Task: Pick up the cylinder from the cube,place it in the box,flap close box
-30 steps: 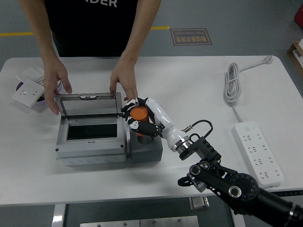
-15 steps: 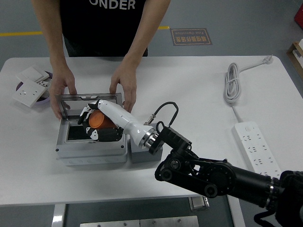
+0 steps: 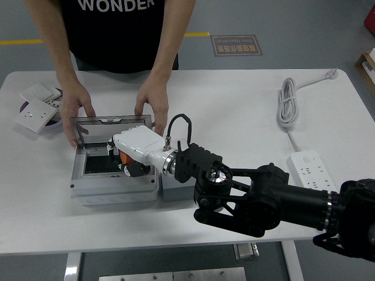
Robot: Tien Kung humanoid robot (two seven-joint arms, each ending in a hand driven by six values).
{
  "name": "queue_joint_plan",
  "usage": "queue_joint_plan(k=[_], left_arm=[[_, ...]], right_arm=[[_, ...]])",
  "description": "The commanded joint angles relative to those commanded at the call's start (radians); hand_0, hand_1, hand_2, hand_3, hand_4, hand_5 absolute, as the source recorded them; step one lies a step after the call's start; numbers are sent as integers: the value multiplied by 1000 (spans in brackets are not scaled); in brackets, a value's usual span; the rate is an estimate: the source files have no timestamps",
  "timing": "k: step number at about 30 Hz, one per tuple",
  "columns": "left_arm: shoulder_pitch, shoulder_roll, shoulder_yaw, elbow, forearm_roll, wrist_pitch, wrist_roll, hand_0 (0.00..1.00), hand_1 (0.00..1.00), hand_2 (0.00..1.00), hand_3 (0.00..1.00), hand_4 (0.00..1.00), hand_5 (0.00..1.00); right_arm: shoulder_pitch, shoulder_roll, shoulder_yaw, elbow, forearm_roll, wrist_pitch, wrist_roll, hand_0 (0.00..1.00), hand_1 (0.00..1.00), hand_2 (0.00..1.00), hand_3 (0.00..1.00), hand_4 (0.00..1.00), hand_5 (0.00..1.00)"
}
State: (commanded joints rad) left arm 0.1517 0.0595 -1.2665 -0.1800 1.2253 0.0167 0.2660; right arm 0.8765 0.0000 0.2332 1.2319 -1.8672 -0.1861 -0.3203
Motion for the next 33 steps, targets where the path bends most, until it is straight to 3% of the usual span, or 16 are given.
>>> queue_joint_plan(k=[7,21,26,33], left_arm=[[0,5,-5,0,6,0,1,923,852,854,951,2,2],[0,8,-4,0,8,0,1,923,852,854,951,2,2],[0,9,-5,0,11,-1,2,923,852,854,951,2,2],[1,9,-6,0,14,-1,3,923,852,854,951,2,2]], right_arm=[[42,0,-31,-10,-1,-19,-44,148,356,410,329,2,2],[50,0,-59,-14,40,-68,-32,171,420,489,373,2,2],[49,0,-65,-2,91,-89,-3,174,449,516,393,2,2],[41,0,-66,20,260,-131,93,178,452,525,401,2,2]])
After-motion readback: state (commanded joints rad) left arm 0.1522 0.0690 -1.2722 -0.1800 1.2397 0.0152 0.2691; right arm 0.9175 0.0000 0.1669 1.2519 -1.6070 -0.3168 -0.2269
